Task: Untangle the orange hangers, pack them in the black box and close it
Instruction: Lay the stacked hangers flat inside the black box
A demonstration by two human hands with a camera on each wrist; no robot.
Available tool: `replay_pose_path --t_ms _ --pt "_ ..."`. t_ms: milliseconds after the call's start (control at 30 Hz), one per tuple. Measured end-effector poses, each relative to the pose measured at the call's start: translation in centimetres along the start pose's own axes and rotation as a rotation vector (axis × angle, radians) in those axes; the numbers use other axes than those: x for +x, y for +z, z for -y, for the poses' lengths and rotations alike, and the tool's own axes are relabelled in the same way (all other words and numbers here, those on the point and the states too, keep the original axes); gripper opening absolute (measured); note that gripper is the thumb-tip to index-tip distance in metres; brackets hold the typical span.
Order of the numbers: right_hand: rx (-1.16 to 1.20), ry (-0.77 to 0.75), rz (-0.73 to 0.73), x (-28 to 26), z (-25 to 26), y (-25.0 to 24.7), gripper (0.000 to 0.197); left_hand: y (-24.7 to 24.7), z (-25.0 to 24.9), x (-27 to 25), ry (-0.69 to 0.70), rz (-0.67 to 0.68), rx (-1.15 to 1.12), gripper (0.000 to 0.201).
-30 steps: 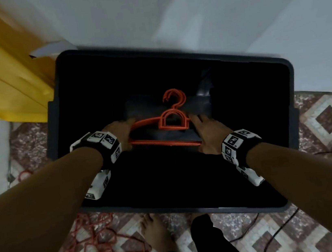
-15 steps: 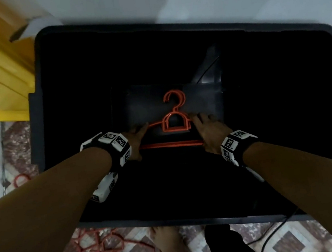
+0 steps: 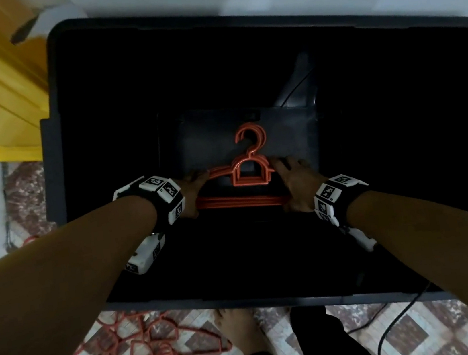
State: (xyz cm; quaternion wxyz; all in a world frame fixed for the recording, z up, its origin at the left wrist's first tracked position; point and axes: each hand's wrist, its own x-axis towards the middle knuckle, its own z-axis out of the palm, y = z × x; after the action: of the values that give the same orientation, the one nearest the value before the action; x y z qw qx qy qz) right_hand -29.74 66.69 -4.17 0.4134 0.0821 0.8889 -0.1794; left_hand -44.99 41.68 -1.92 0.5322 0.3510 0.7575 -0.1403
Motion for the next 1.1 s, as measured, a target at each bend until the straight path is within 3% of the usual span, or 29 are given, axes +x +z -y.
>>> replay_pose_path --t_ms 233,433,633,800,900,1100 --pt "0.086 0.03 0.057 -0.3 -0.9 -0.2 0.123 -0.6 0.1 0.6 -0.083 0.061 -0.031 0.106" --pt "0.09 -0.034 0.14 -0.6 -1.3 -0.6 0.11 -0.2 -0.2 0.8 -0.124 0.126 -0.062 0.105" --pt "0.114 -0.076 0.19 -1.0 -1.0 -0.8 0.097 0.0 -0.3 0.3 -0.134 0.147 -0.067 0.092" --pt "0.173 0.038 0.17 -0.9 -1.5 -1.4 0.093 -0.1 0.1 0.1 -0.149 0.164 -0.081 0.091" --pt "0.157 0.126 0.234 -0.9 -2.3 -1.5 0.083 -0.1 0.4 0.1 -0.143 0.148 -0.103 0.091" --pt "0.162 0.113 0.339 -0.8 -1.2 -1.5 0.07 -0.4 0.8 0.0 -0.168 0.187 -0.103 0.076"
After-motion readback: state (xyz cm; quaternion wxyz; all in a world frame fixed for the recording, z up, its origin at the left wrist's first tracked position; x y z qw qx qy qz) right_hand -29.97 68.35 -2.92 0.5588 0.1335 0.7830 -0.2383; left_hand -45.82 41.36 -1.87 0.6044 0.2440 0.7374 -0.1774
